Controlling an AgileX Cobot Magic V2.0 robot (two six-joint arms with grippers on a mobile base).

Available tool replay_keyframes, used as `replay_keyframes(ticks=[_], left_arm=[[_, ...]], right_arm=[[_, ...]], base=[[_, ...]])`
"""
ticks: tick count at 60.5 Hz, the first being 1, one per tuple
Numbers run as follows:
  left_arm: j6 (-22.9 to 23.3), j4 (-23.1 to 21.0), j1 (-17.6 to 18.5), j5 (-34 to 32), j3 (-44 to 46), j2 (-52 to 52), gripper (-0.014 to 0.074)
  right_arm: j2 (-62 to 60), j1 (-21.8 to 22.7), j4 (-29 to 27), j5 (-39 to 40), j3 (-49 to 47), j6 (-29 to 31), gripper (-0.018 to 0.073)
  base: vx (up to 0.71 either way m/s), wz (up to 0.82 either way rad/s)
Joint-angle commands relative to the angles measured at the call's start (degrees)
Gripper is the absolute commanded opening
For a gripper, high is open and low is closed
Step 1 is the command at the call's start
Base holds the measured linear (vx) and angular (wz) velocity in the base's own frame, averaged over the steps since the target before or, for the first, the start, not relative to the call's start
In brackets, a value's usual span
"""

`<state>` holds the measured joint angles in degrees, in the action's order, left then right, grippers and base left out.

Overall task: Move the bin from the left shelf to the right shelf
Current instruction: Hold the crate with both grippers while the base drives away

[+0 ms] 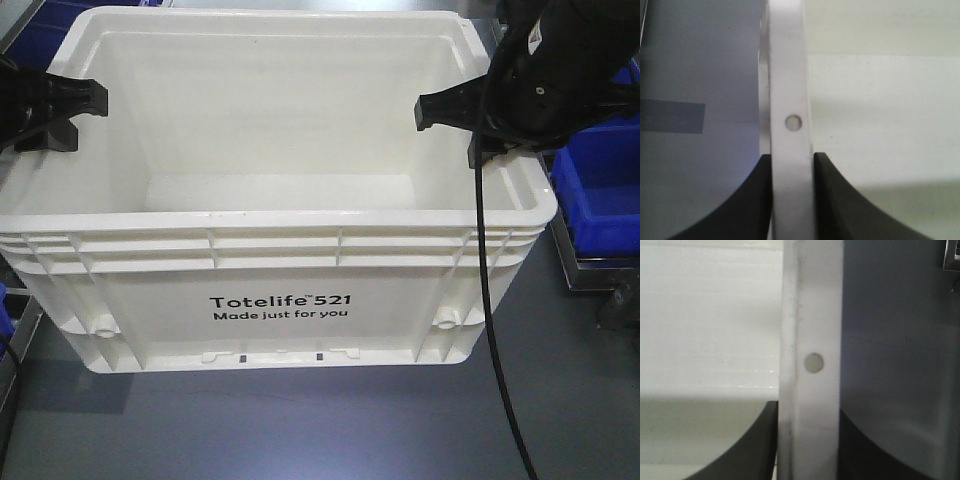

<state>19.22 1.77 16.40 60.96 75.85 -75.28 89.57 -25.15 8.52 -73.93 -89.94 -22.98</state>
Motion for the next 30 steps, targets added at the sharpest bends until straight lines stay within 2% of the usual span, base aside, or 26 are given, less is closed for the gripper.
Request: replay_keyframes(ticks=[1, 30], left_arm=[[-1.0, -1.3, 0.4, -5.7, 2.4, 2.6, 0.0092], [-1.0, -1.3, 0.4, -5.7, 2.4, 2.6, 0.0092]], right_arm=[[-2.9, 0.1, 3.4, 2.4, -2.2, -0.4, -0.0008], [-2.9, 0.1, 3.4, 2.4, -2.2, -0.4, -0.0008]], base=[[0.11, -0.14], [0.13, -0.06]])
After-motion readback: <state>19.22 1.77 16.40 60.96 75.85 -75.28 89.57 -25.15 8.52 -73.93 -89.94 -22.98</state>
